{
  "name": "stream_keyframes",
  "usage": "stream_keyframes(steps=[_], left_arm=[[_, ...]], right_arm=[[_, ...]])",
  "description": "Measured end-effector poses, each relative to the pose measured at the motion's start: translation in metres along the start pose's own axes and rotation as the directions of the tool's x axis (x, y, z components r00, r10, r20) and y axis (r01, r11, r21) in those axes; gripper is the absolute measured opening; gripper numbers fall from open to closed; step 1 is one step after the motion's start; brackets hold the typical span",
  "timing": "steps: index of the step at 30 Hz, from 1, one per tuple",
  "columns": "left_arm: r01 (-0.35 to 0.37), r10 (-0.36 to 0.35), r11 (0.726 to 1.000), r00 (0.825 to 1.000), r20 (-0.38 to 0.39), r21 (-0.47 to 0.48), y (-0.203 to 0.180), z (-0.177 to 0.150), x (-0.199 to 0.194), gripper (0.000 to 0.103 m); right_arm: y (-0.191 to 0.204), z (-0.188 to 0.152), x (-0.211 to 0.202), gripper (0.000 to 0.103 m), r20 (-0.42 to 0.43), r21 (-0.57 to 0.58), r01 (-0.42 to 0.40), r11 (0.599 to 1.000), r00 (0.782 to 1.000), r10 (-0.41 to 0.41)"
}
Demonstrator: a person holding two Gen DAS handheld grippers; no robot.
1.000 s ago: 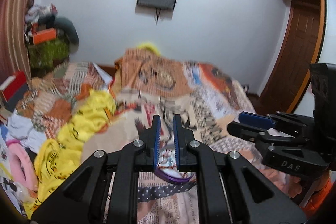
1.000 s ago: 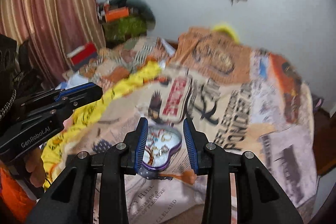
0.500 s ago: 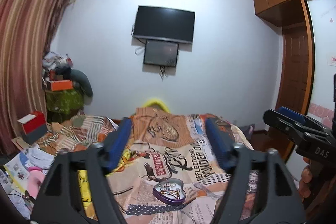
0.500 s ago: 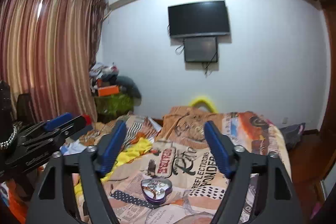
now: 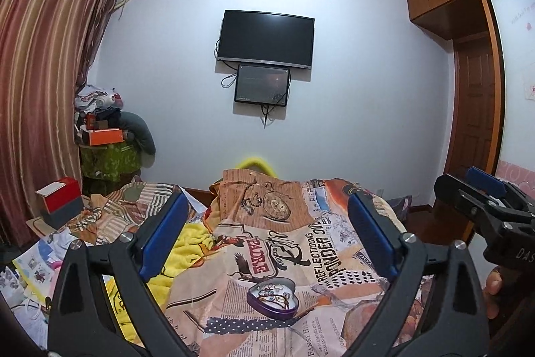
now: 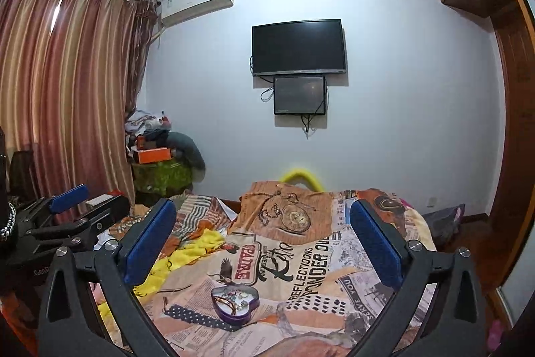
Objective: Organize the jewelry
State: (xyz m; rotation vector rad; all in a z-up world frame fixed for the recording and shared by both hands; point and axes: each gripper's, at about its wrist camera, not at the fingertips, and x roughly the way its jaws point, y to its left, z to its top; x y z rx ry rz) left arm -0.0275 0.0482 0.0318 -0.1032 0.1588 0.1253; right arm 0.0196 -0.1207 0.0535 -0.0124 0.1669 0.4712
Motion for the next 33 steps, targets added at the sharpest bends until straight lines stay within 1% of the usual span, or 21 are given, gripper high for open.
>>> stream_keyframes(steps=[16, 23, 33], left_arm=[[-0.004, 0.004, 1.000, 1.000, -0.018, 0.009, 0.000, -0.006, 0.007, 0.100], [-0.021, 0.021, 0.999, 1.000, -0.019, 0.027, -0.004, -0.009, 0.012, 0.102], [-0.017, 0.018, 0.999, 0.999, -0.028, 0.029, -0.007, -0.012, 0.016, 0.103]], right_arm=[[-0.008, -0.007, -0.002, 0.103, -0.045, 0.029, -0.017, 0.999, 0.999, 0.018], [-0.010, -0.009, 0.000, 0.103, -0.067, 0.045, -0.022, 0.999, 0.997, 0.025], [-0.012, -0.008, -0.001, 0.103, -0.082, 0.060, -0.018, 0.998, 0.996, 0.023]])
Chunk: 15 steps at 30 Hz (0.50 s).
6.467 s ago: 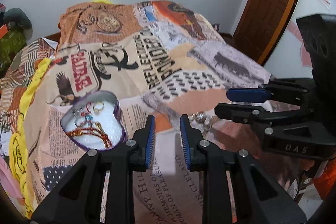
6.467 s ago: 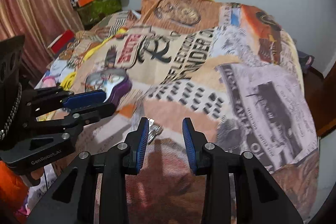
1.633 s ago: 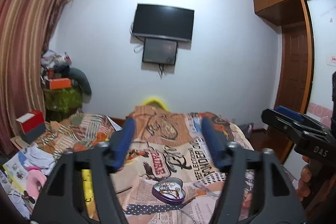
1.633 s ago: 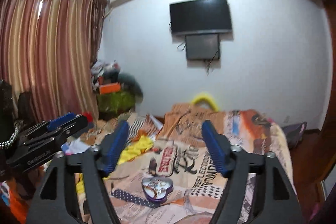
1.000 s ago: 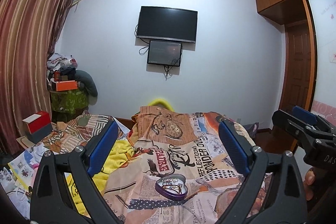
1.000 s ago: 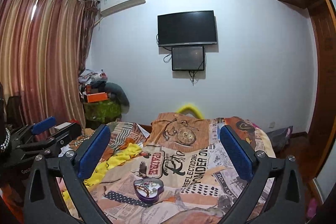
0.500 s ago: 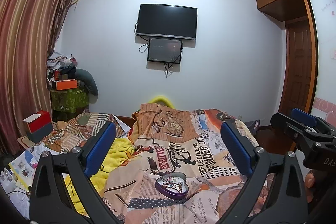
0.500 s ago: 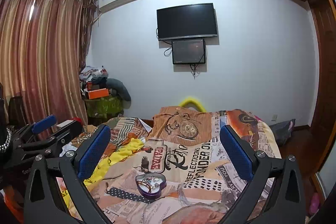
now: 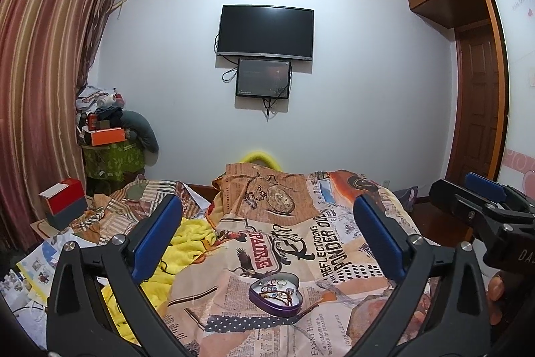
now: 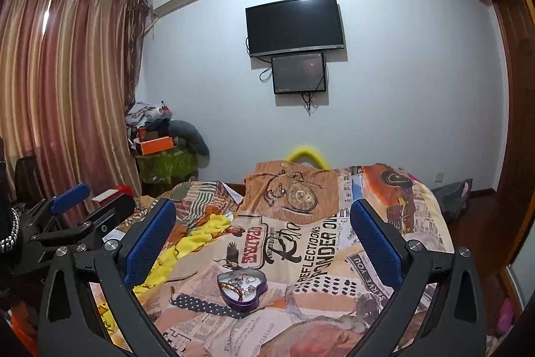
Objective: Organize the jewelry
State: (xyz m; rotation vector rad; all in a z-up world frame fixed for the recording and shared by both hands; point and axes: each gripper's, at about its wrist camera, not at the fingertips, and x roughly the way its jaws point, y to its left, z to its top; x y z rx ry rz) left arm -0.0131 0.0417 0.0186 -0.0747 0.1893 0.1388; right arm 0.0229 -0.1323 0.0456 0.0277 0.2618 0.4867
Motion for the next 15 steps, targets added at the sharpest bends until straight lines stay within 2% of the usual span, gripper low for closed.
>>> stream_keyframes(steps=[15], left_arm=[[0.062, -0.062, 0.998, 0.998, -0.003, -0.006, 0.0041, 0.0020, 0.0015, 0.103]], right_arm=[[-0.0007, 0.0021, -0.0019, 0.103, 0.004, -0.002, 0.010, 1.000, 1.000, -0.010]])
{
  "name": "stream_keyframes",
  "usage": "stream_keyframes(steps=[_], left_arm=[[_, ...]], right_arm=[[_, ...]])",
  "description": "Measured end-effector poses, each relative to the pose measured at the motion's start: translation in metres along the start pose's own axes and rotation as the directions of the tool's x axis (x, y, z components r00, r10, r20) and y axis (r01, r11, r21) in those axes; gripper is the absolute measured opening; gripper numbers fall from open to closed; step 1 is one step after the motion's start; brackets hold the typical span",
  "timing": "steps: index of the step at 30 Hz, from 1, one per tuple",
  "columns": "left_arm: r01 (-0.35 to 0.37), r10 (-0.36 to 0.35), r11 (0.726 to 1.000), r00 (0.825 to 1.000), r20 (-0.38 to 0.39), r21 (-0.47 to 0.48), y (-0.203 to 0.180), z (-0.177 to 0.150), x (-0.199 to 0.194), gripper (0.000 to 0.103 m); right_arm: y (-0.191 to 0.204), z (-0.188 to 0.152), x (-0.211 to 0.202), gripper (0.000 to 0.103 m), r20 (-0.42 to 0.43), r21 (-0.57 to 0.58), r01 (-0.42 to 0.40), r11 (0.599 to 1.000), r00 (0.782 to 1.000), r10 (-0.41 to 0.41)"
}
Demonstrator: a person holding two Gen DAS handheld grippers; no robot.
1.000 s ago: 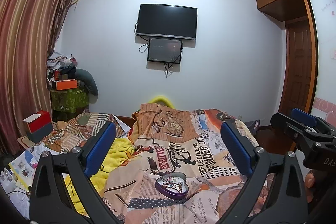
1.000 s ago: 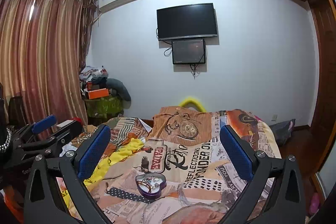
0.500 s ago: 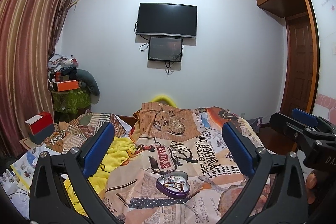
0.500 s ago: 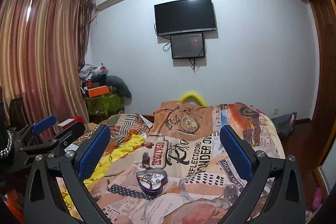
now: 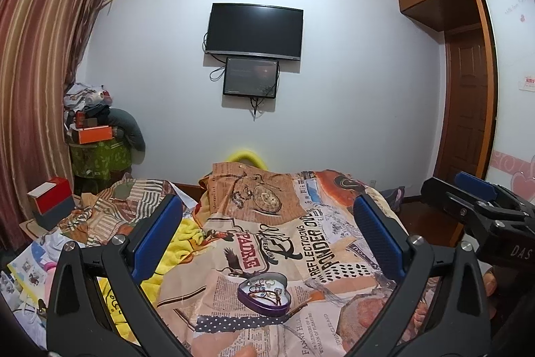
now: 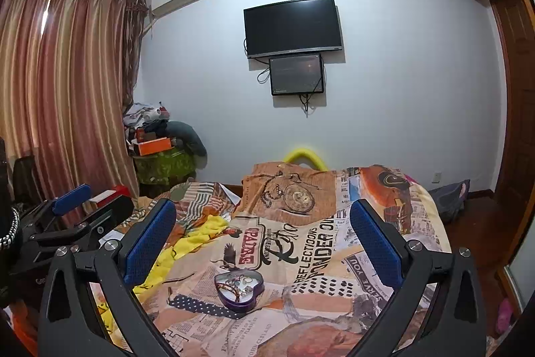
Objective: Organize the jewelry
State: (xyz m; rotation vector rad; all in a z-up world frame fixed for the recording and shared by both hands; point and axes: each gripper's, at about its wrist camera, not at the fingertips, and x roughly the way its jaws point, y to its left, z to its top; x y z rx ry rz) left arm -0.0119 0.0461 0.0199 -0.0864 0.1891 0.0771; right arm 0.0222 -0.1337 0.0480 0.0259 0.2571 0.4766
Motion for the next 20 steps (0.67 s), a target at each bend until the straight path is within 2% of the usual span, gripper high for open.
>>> stream_keyframes(steps=[20], left_arm=[[0.026, -0.026, 0.999, 1.000, -0.011, -0.025, 0.0076, -0.0013, 0.0010, 0.103]], right_arm=[[0.0007, 0.0013, 0.0024, 0.103, -0.002, -0.006, 0.004, 1.000, 1.000, -0.004]])
